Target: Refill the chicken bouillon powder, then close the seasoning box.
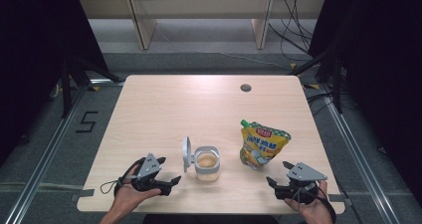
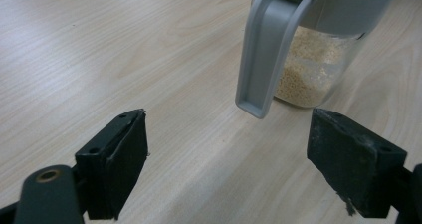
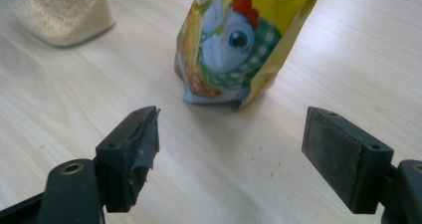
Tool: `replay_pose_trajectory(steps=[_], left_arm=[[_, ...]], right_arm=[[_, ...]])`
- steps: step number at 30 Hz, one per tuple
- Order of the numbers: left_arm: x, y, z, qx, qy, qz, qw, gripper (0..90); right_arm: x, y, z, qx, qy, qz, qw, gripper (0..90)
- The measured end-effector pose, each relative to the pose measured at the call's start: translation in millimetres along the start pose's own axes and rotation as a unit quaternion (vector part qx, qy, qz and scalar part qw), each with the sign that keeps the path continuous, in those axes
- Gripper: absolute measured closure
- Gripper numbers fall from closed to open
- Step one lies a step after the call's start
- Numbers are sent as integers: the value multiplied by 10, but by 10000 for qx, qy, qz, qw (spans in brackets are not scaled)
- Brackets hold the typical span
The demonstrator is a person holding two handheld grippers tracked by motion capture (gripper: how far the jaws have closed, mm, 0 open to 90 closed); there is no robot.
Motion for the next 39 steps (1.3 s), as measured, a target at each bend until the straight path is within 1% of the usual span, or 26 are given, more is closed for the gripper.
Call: replay_pose_trajectory(steps=[1, 3, 5, 7, 8, 10, 11, 12, 13, 14, 16, 17, 18, 19, 20, 21, 22, 25, 26, 28, 29, 32, 34, 37, 38, 39], left_arm=[[-5, -3, -6, -24, 80, -28, 10000, 159], [-25, -2, 15, -15, 20, -44, 10000, 157], [-24, -4, 3, 15, 223, -18, 9997, 155], [-37, 2, 31, -29, 111, -26, 9999, 157], [-36, 4, 21, -19, 254, -7, 9997, 157], [-47, 10, 28, -8, 208, -57, 9998, 209], [-48, 18, 18, 14, 277, -37, 9996, 227], [-54, 28, 20, 105, 213, -33, 9997, 271], [-56, 36, 10, 144, 192, -48, 9997, 363], [-59, 41, 1, 93, 133, -118, 9998, 418], [-71, 70, -14, 147, 55, -126, 9998, 534], [-78, 76, -29, 163, 88, -210, 9996, 580], [-91, 102, -21, 200, -102, -222, 9995, 679], [-112, 123, -49, 303, -98, -390, 9987, 747], [-129, 141, -53, 324, -181, -429, 9984, 801], [-148, 161, -78, 323, -148, -472, 9983, 841], [-173, 185, -81, 320, -256, -511, 9979, 872], [-225, 224, -112, 351, -282, -516, 9977, 892], [-244, 233, -105, 398, -369, -497, 9973, 892], [-282, 235, -104, 336, -432, -520, 9971, 892], [-294, 234, -112, 329, -342, -506, 9976, 892], [-319, 229, -85, 340, -404, -497, 9974, 892], [-331, 232, -91, 386, -269, -475, 9978, 893], [-379, 260, -103, 396, -282, -453, 9978, 892], [-404, 265, -98, 428, -388, -498, 9971, 893], [-422, 274, -113, 416, -329, -477, 9975, 893]], right_arm=[[12, 0, 1, 16, 20, 48, 10000, 234], [26, 4, 6, 14, 3, 87, 10000, 234], [27, 13, 15, -40, -50, 101, 9999, 235], [22, 20, 8, 3, 20, 51, 10000, 236], [23, 19, 9, 2, 14, 55, 10000, 236], [27, 16, 7, 9, 61, 86, 9999, 238], [28, 21, 12, 38, 23, 92, 9999, 239], [28, 21, 12, 47, 25, 88, 9999, 241], [27, 23, 8, 48, 43, 83, 9999, 244], [25, 24, 8, 37, 28, 79, 10000, 248], [26, 18, 8, 8, -26, 89, 10000, 249], [26, 15, 8, -15, -43, 98, 9999, 249], [25, 12, 5, -35, 3, 106, 9999, 249], [27, 12, 15, -25, -78, 106, 9999, 249], [22, 18, 10, -9, -25, 87, 10000, 250], [21, 17, 10, -1, -24, 70, 10000, 251], [18, 15, 5, 18, 15, 38, 10000, 251], [15, 2, 6, 27, 36, 71, 10000, 252], [12, 1, 7, 30, 42, 65, 10000, 252], [5, 2, 10, 19, 62, 36, 10000, 253], [5, 2, 11, 13, 67, 34, 10000, 254], [7, 1, 11, 8, 69, 41, 10000, 255], [6, 3, 7, 20, 85, 37, 10000, 255], [6, -1, 8, -9, 58, 31, 10000, 256], [5, -2, 7, 12, 75, 26, 10000, 257], [5, -4, 5, 16, 94, 29, 10000, 257]])
Point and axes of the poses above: each handheld gripper's, and its own axes: y roughly backward along the jaws, x roughly out of its underside, z roughly to its left, the point moved 2 cm from there along -y, roughly forward along the jaws, and after that the axes turned 10 degrees about -x, right-handed, at the moved point
